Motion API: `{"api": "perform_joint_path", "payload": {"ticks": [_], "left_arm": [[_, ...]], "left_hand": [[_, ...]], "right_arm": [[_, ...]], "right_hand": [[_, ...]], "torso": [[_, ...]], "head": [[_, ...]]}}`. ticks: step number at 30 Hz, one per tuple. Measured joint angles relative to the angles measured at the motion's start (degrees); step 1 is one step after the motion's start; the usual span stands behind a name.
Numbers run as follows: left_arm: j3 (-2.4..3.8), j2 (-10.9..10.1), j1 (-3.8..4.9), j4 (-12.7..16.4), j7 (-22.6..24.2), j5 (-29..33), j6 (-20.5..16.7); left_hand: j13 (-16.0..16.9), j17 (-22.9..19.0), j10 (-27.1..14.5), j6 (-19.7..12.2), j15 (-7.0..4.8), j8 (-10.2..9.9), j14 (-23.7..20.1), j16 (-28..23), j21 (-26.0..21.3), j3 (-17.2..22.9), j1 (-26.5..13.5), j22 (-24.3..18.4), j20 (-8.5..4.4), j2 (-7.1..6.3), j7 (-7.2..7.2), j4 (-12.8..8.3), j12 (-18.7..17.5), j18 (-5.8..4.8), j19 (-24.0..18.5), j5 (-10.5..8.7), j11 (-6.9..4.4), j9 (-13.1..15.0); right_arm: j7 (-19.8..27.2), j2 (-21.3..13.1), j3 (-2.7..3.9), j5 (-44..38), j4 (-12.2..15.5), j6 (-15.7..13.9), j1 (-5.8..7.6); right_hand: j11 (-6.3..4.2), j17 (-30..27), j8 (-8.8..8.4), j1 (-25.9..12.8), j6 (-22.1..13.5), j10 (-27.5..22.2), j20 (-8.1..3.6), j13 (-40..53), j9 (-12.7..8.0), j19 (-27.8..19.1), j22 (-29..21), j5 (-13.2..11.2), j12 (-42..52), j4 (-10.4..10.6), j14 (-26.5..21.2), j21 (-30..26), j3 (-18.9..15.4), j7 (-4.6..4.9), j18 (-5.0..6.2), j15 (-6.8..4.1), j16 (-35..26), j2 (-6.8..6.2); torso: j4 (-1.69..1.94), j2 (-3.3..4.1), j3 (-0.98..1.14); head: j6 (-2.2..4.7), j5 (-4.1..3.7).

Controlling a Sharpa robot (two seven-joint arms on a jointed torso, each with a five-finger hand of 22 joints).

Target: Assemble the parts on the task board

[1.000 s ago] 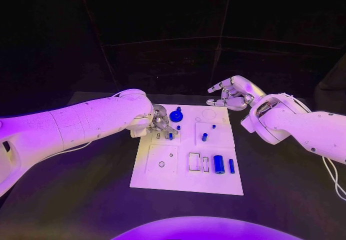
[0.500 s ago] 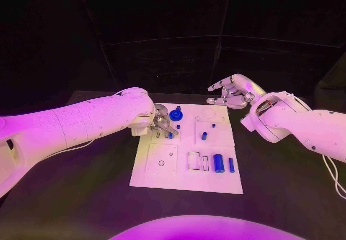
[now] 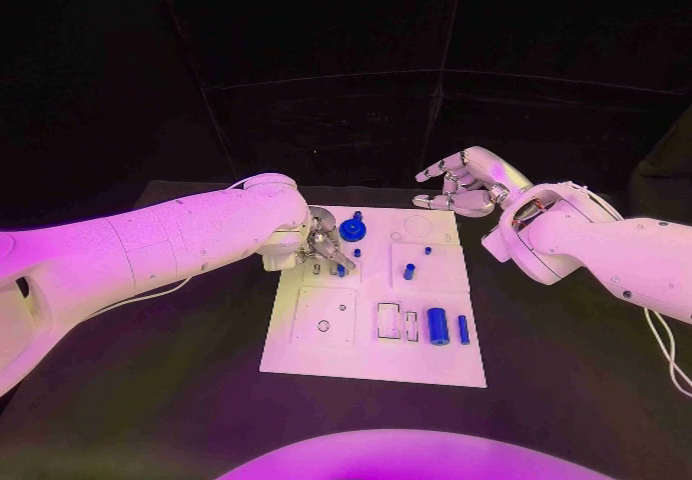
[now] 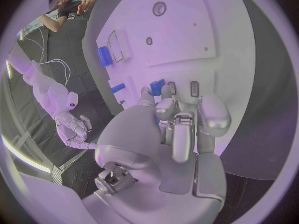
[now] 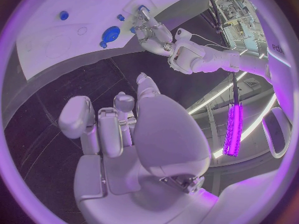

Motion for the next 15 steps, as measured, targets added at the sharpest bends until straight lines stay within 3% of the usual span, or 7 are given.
{"api": "perform_joint_path", "payload": {"ticks": [7,15], "left_arm": [[0.13,0.1,0.23,0.0,0.0,0.0,0.1],[0.17,-0.8,0.26,0.8,0.2,0.6,-0.3]], "left_hand": [[-0.4,0.0,0.0,-0.7,0.0,-0.9,0.0,0.0,0.3,4.5,3.8,0.3,-0.41,0.73,-0.43,-3.9,0.0,0.0,-0.4,-0.19,-0.43,-0.5],[-1.4,0.0,-0.7,-1.8,0.0,-2.2,0.0,0.0,0.3,6.0,7.4,0.2,-0.49,1.07,-0.48,-2.4,-1.4,0.0,-1.0,0.3,-0.7,-1.4]], "right_arm": [[0.0,0.1,0.0,0.1,-0.1,0.1,0.0],[0.0,0.2,-0.01,0.2,-0.2,0.4,0.01]], "right_hand": [[0.0,0.0,0.0,0.2,0.0,0.0,0.0,-0.1,0.0,0.0,-0.1,0.0,0.0,0.0,0.0,0.0,0.0,0.0,0.0,0.0,0.0,0.22],[0.0,0.0,0.0,0.2,0.0,0.0,0.0,-0.2,0.0,0.0,-0.1,0.7,0.0,0.0,0.0,0.0,0.0,0.0,0.0,0.0,-0.3,0.22]], "torso": [[0.0,-0.01,0.0],[0.07,-0.01,-0.03]], "head": [[-0.12,-0.12],[-0.15,-0.2]]}}
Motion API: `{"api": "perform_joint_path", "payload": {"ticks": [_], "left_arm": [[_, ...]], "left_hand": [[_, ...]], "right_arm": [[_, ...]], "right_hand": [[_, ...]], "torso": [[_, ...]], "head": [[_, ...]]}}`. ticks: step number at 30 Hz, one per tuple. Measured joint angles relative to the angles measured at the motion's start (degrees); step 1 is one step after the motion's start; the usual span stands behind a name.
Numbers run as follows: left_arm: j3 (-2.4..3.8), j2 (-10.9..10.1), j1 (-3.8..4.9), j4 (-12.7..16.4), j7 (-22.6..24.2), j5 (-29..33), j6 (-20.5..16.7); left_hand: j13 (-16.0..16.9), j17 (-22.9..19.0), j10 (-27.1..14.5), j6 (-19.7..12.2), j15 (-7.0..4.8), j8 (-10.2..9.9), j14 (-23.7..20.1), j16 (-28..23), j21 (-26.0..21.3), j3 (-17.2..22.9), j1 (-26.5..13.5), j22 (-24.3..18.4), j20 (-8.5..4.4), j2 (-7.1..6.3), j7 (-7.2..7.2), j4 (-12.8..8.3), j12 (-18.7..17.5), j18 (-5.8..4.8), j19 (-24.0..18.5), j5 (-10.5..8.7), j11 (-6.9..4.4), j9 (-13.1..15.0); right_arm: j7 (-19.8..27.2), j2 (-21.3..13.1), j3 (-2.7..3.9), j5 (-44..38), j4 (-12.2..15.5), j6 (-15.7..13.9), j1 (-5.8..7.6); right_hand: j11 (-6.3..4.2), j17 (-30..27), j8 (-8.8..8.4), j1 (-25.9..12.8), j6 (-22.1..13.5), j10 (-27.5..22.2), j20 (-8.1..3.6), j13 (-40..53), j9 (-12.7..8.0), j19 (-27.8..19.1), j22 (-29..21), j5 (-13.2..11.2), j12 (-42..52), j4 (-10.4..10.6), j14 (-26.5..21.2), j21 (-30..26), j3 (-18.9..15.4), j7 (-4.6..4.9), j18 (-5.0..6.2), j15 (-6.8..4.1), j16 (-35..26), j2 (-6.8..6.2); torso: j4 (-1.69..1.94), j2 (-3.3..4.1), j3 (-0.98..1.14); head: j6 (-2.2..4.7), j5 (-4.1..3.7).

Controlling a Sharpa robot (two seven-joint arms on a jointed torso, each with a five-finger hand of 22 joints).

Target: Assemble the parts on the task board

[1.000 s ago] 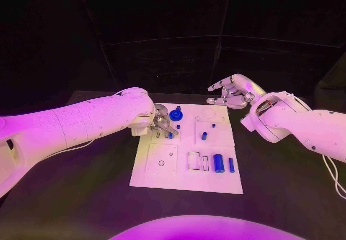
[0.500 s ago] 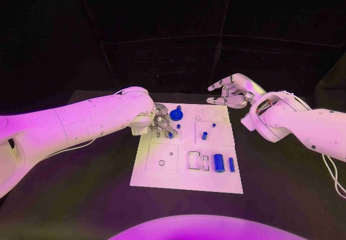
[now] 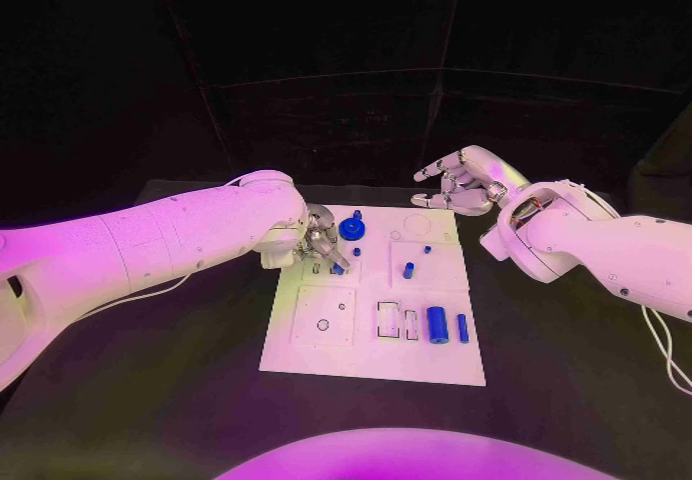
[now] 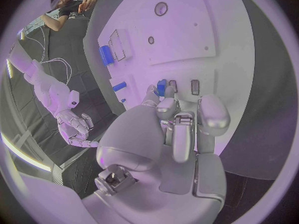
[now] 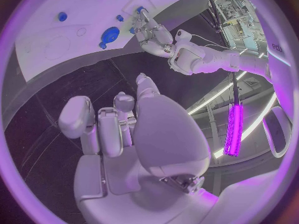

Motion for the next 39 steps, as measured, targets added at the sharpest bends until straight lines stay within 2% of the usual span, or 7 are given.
{"api": "perform_joint_path", "payload": {"ticks": [4,5,6,7,8,12,39], "left_arm": [[-0.05,-0.7,-0.1,0.6,0.1,0.5,-0.5],[-0.07,-0.9,-0.13,0.7,0.1,0.6,-0.7],[-0.09,-1.1,-0.16,0.9,0.1,0.8,-0.9],[-0.13,-1.4,-0.21,1.1,0.1,1.0,-1.3],[-0.14,-1.7,-0.23,1.3,0.1,1.2,-1.6],[-0.15,-2.8,-0.24,2.5,0.2,2.1,-3.3],[-0.26,-4.4,-2.93,5.1,0.7,3.6,-17.0]], "left_hand": [[-0.5,0.0,-0.2,-0.3,0.0,-0.2,0.0,0.0,0.0,1.7,0.3,0.1,0.28,-0.12,0.27,1.7,-0.4,0.0,-0.3,0.18,0.21,0.0],[-0.9,0.0,-0.1,-0.3,0.0,-0.2,0.0,0.0,0.0,4.4,-1.2,0.4,0.58,-1.92,0.27,4.2,-0.8,-0.45,-0.6,0.57,0.32,0.1],[-0.9,0.0,0.1,-0.3,0.0,-0.2,0.0,0.0,0.0,8.0,-2.5,0.5,0.58,-3.22,0.27,3.2,-0.8,-0.45,-0.6,0.64,0.49,0.1],[-1.0,0.0,0.3,-0.3,0.0,0.6,0.0,0.0,0.3,17.6,-7.7,0.9,0.58,-7.23,0.31,2.9,-0.8,-0.46,-0.6,0.7,0.73,0.8],[-1.1,0.0,0.3,-0.1,0.0,0.8,0.0,0.0,0.3,24.7,-10.3,1.0,0.58,-9.11,0.46,-0.4,-0.8,-0.46,-0.6,0.7,0.73,0.8],[-1.1,0.0,0.8,-0.3,0.0,3.0,0.0,0.0,0.3,35.2,-16.2,1.5,0.58,-12.81,0.74,-1.3,-0.2,-0.45,-0.6,0.69,0.7,2.6],[-0.5,0.0,1.4,-0.3,0.0,3.9,0.0,0.0,0.9,38.5,-17.8,2.4,0.58,-14.35,0.76,-1.7,0.3,-0.46,-0.6,0.56,0.51,3.3]], "right_arm": [[0.0,0.0,0.0,0.1,-0.1,0.1,0.0],[0.0,0.0,0.0,0.1,-0.1,0.1,0.0],[0.0,0.0,0.0,0.2,-0.1,0.2,0.0],[0.0,0.0,0.0,0.2,-0.1,0.2,0.0],[0.0,0.0,0.0,0.2,-0.1,0.2,0.0],[0.0,0.1,0.0,0.3,-0.2,0.3,0.0],[0.0,-0.4,0.0,0.7,-0.1,0.7,0.01]], "right_hand": [[0.0,0.0,0.0,0.2,0.0,0.0,0.0,-0.1,0.0,0.0,-0.1,0.8,0.0,-0.2,0.0,-0.2,-0.2,0.0,0.0,0.0,0.0,0.23],[0.0,0.0,0.0,0.2,0.0,0.0,0.0,-0.1,0.0,0.0,-0.1,0.8,0.0,-0.2,0.0,-0.2,-0.2,0.0,0.0,0.0,0.0,0.23],[0.0,0.0,0.0,0.2,0.0,0.0,0.0,-0.1,0.0,0.0,-0.1,1.0,0.0,-0.2,0.0,-0.2,-0.2,0.0,0.0,0.0,0.0,0.23],[0.0,0.0,0.0,0.2,0.0,0.0,0.0,-0.1,0.0,0.0,-0.1,1.1,0.0,-0.2,0.0,-0.2,-0.2,0.0,0.01,0.0,0.0,0.23],[0.0,0.0,0.0,0.2,0.0,0.0,0.0,-0.1,0.0,0.0,-0.1,1.1,0.0,-0.2,0.0,-0.2,-0.2,0.0,0.01,0.0,0.0,0.23],[0.0,0.0,0.0,0.2,0.0,0.0,0.0,-0.1,0.0,0.0,-0.1,1.1,0.0,-0.2,0.0,-0.2,-0.2,0.0,0.0,0.0,0.0,0.23],[0.0,0.0,0.0,0.2,0.0,0.0,0.0,-0.2,0.0,0.0,-0.2,1.3,0.0,-0.2,0.0,-0.2,-0.2,0.0,0.0,0.0,0.0,0.23]], "torso": [[0.04,-0.03,0.0],[0.07,-0.04,0.01],[0.08,-0.06,0.01],[0.1,-0.07,0.01],[0.11,-0.07,0.01],[0.18,-0.07,0.03],[0.25,-0.07,0.06]], "head": [[-0.04,-0.03],[-0.04,-0.03],[-0.04,-0.03],[-0.04,-0.03],[-0.04,-0.04],[0.02,-0.07],[-0.2,0.34]]}}
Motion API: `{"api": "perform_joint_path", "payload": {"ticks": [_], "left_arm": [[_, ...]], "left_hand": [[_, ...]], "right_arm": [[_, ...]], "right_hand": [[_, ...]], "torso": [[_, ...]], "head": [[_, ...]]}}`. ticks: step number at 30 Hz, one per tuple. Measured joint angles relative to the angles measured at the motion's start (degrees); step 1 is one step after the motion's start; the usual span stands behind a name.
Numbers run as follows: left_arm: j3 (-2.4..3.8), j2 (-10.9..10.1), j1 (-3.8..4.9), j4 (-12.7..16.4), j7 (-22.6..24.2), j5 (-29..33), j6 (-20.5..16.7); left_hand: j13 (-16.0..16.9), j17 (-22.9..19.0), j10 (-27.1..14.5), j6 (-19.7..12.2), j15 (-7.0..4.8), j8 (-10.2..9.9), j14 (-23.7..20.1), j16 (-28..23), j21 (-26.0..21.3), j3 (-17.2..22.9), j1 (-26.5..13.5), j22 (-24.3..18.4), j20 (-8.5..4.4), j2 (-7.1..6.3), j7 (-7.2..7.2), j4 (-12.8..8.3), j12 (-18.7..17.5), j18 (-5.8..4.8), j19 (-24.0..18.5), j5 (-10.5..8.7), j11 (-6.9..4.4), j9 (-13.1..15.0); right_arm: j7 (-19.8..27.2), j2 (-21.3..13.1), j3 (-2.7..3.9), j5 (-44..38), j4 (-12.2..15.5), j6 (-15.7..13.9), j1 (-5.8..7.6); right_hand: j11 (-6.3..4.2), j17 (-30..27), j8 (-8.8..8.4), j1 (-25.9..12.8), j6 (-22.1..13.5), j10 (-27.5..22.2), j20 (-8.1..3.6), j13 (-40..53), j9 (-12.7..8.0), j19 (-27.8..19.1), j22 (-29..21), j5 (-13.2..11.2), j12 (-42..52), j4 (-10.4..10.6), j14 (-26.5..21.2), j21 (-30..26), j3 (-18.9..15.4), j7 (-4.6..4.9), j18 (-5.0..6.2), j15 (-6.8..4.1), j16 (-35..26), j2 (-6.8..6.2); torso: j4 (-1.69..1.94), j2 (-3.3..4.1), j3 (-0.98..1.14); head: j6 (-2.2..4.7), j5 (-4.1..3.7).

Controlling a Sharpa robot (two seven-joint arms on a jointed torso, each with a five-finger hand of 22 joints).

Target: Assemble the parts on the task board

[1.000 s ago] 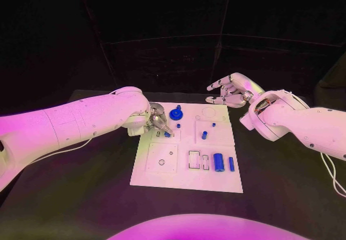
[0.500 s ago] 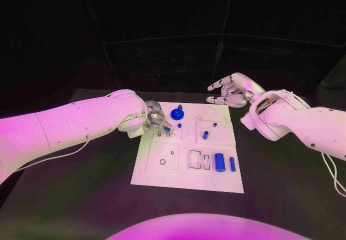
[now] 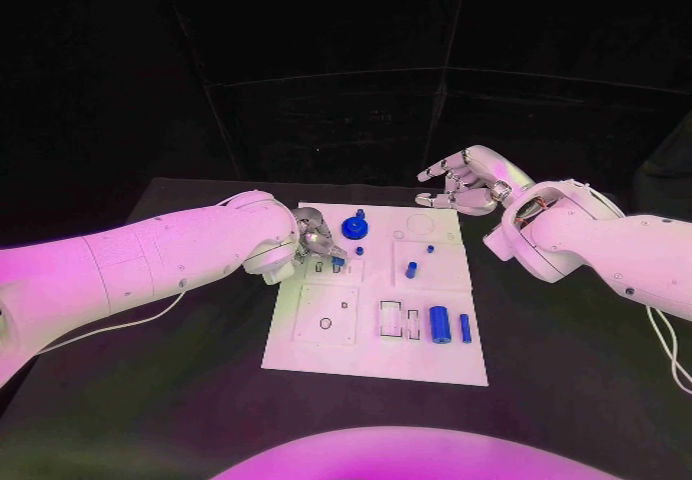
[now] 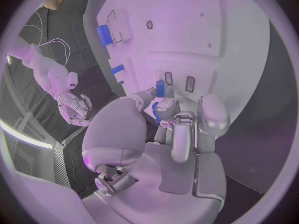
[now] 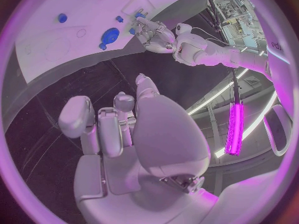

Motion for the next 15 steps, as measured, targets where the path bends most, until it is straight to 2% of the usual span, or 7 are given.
{"api": "perform_joint_path", "payload": {"ticks": [3,5,15], "left_arm": [[0.0,0.1,-0.11,-0.1,-0.1,-0.3,0.1],[0.0,0.1,-0.13,-0.1,-0.2,-0.5,0.3],[0.06,0.2,-0.08,-0.3,-0.3,-1.9,2.2]], "left_hand": [[0.0,0.0,0.0,0.0,0.0,0.0,0.0,0.0,0.0,0.0,0.0,0.0,0.0,-0.04,0.03,0.0,0.0,0.0,0.0,-0.01,0.0,0.0],[0.0,0.0,0.0,-0.1,0.0,0.1,0.0,0.0,0.0,0.8,-0.2,0.0,0.0,-0.24,0.09,-0.8,0.0,0.01,0.0,-0.14,0.0,0.1],[-0.3,0.0,0.0,-0.1,0.0,0.5,0.0,0.0,0.0,1.3,-0.3,0.2,0.0,-0.32,0.11,-0.8,0.0,0.0,0.0,-0.21,0.01,0.4]], "right_arm": [[0.0,0.0,0.0,0.1,0.0,0.0,0.0],[0.0,0.0,0.0,0.2,0.0,0.1,0.0],[0.0,0.2,0.0,0.4,-0.1,0.3,0.0]], "right_hand": [[0.0,0.0,0.0,0.0,0.0,0.0,0.0,0.0,0.0,0.0,0.0,0.0,0.0,0.0,0.0,0.0,0.0,0.0,0.0,0.0,0.0,0.0],[0.0,0.0,0.0,0.0,0.0,0.0,0.0,0.0,0.0,0.0,0.0,0.0,0.0,0.0,0.0,0.0,0.0,0.0,0.0,0.0,0.0,0.0],[0.0,0.0,0.0,0.0,0.0,0.0,0.0,-0.1,0.0,0.0,0.0,0.3,0.0,0.0,0.0,0.0,0.0,0.0,-0.01,0.0,0.0,0.0]], "torso": [[-0.01,0.03,0.01],[-0.01,0.04,0.01],[0.08,0.03,-0.03]], "head": [[-0.02,-0.07],[-0.07,-0.15],[-0.27,-0.22]]}}
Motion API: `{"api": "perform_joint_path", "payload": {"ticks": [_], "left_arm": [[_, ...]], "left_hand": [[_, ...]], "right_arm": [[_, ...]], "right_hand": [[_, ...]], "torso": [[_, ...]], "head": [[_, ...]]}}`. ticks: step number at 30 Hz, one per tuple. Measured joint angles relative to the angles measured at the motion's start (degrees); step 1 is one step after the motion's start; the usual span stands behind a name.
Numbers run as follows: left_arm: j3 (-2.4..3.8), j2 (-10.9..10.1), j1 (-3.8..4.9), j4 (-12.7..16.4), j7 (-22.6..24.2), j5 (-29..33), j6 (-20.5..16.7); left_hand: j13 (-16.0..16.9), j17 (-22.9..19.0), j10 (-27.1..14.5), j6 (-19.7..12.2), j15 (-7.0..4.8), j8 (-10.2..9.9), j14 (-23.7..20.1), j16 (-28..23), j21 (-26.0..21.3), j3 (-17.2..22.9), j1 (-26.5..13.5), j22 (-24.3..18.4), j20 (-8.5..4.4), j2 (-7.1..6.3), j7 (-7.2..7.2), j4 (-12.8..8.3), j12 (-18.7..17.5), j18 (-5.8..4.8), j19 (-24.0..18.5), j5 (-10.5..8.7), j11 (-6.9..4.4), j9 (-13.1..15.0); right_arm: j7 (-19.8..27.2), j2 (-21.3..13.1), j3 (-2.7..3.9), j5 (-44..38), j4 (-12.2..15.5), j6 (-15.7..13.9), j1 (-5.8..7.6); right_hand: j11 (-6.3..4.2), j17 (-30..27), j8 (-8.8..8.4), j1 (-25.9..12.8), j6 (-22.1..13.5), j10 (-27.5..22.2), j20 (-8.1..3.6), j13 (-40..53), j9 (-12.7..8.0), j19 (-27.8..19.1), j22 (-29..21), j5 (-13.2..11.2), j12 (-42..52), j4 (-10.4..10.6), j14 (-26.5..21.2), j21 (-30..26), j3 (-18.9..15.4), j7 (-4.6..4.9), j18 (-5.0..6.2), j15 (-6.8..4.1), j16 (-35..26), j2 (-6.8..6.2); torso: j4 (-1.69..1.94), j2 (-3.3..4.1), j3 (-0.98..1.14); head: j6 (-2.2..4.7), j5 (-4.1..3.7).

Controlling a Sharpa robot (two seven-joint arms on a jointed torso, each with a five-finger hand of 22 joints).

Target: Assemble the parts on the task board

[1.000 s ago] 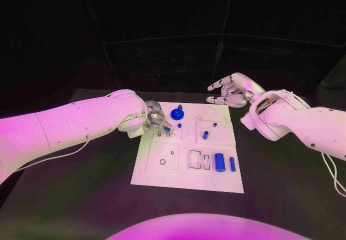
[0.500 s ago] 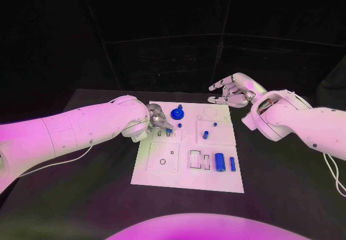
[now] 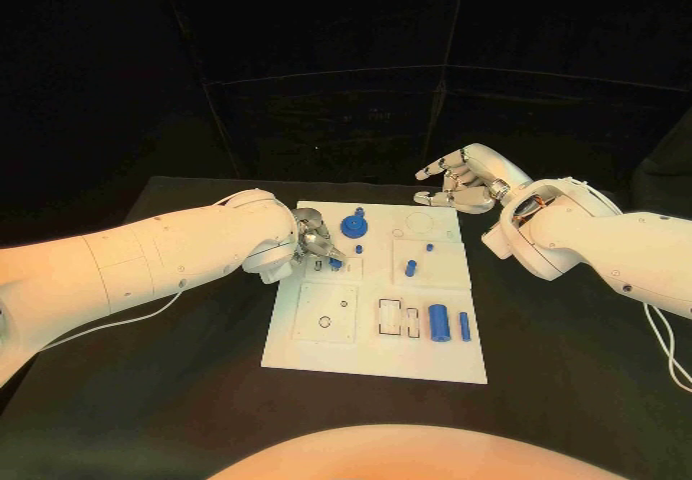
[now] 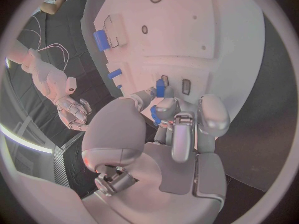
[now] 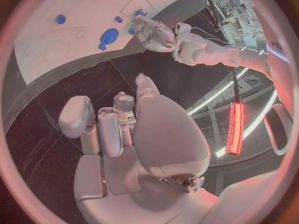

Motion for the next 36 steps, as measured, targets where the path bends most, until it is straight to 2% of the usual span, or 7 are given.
{"api": "perform_joint_path", "payload": {"ticks": [11,20,23,26,30,36], "left_arm": [[0.08,-0.2,0.11,-0.3,0.0,-1.1,1.5],[0.1,-0.3,0.15,-0.3,0.0,-1.5,2.1],[0.1,-0.3,0.16,-0.2,0.0,-1.6,2.4],[0.03,-0.3,0.13,-0.2,0.0,-1.7,2.9],[0.06,-0.3,0.1,-0.2,-0.1,-1.8,3.3],[0.09,-0.1,0.15,-0.4,-0.2,-1.9,3.8]], "left_hand": [[-0.1,0.0,0.0,-0.1,0.0,0.1,0.0,0.0,0.0,0.2,-0.2,0.0,0.0,-0.24,0.09,-0.1,0.0,0.0,0.0,0.28,0.01,0.0],[-0.2,0.0,0.0,-0.1,0.0,0.2,0.0,0.0,0.2,0.4,-0.5,0.3,0.21,-0.46,0.1,-0.1,0.0,0.0,0.2,0.74,0.0,0.1],[0.0,0.0,0.3,-0.1,0.0,0.6,0.0,0.0,0.5,0.6,-0.8,0.5,0.04,-0.77,0.1,-0.1,0.0,0.0,0.4,1.38,-0.31,0.3],[0.3,0.0,0.5,-0.1,0.0,0.6,0.0,0.0,0.5,0.7,-1.0,0.8,0.04,-0.85,0.1,-0.1,0.4,0.0,0.4,1.86,-0.11,0.3],[0.5,0.0,0.8,-0.1,0.0,0.9,0.0,0.0,0.8,0.8,-1.3,1.3,-0.17,-0.82,0.1,0.0,0.4,0.0,0.6,3.63,-0.36,0.5],[0.8,0.0,1.0,-0.2,0.0,1.2,0.0,0.0,1.1,0.8,-1.5,1.7,0.02,-0.96,-0.07,0.0,0.7,0.01,0.8,4.12,-0.22,0.6]], "right_arm": [[0.0,0.0,0.0,0.1,-0.1,0.2,0.0],[0.0,0.1,0.0,0.2,-0.1,0.2,0.0],[0.0,0.1,0.0,0.2,-0.1,0.3,0.0],[0.0,0.1,0.0,0.2,-0.1,0.4,0.0],[0.0,0.1,0.0,0.2,-0.2,0.4,0.0],[0.0,0.1,0.0,0.2,-0.2,0.5,0.0]], "right_hand": [[-0.21,0.0,0.0,0.0,0.0,-0.2,0.0,-0.2,0.0,0.0,-0.2,0.0,-0.4,0.0,0.0,0.0,0.0,0.0,0.0,0.0,0.0,0.0],[-0.21,0.0,0.0,0.0,0.0,-0.2,0.0,-0.2,0.0,0.0,-0.2,0.0,-0.4,0.0,0.0,0.0,0.0,0.0,0.0,0.0,0.0,0.0],[-0.21,0.0,0.0,0.0,0.0,-0.2,0.0,-0.2,0.0,0.0,-0.2,0.0,-0.4,0.0,0.0,0.0,0.0,0.0,0.01,0.0,0.0,0.0],[-0.21,0.0,0.0,0.0,0.0,-0.2,0.0,-0.2,0.0,0.0,-0.2,0.0,-0.4,0.0,0.0,0.0,0.0,0.0,0.0,0.0,0.0,0.0],[-0.21,0.0,0.0,0.0,0.0,-0.2,0.0,-0.2,0.0,0.0,-0.2,0.0,-0.4,0.0,0.0,0.0,0.0,0.0,0.0,0.0,0.0,0.0],[-0.21,0.0,0.0,0.0,0.0,-0.2,0.0,-0.2,0.0,0.0,-0.2,0.0,-0.4,0.0,0.0,0.0,0.0,0.0,0.01,0.0,0.0,0.0]], "torso": [[0.13,-0.03,-0.03],[0.09,-0.03,-0.03],[0.06,-0.03,-0.01],[0.05,-0.02,0.0],[0.05,-0.01,0.01],[0.05,-0.01,0.03]], "head": [[-0.12,0.04],[-0.17,0.08],[-0.21,0.1],[-0.24,0.1],[-0.22,0.07],[-0.22,0.02]]}}
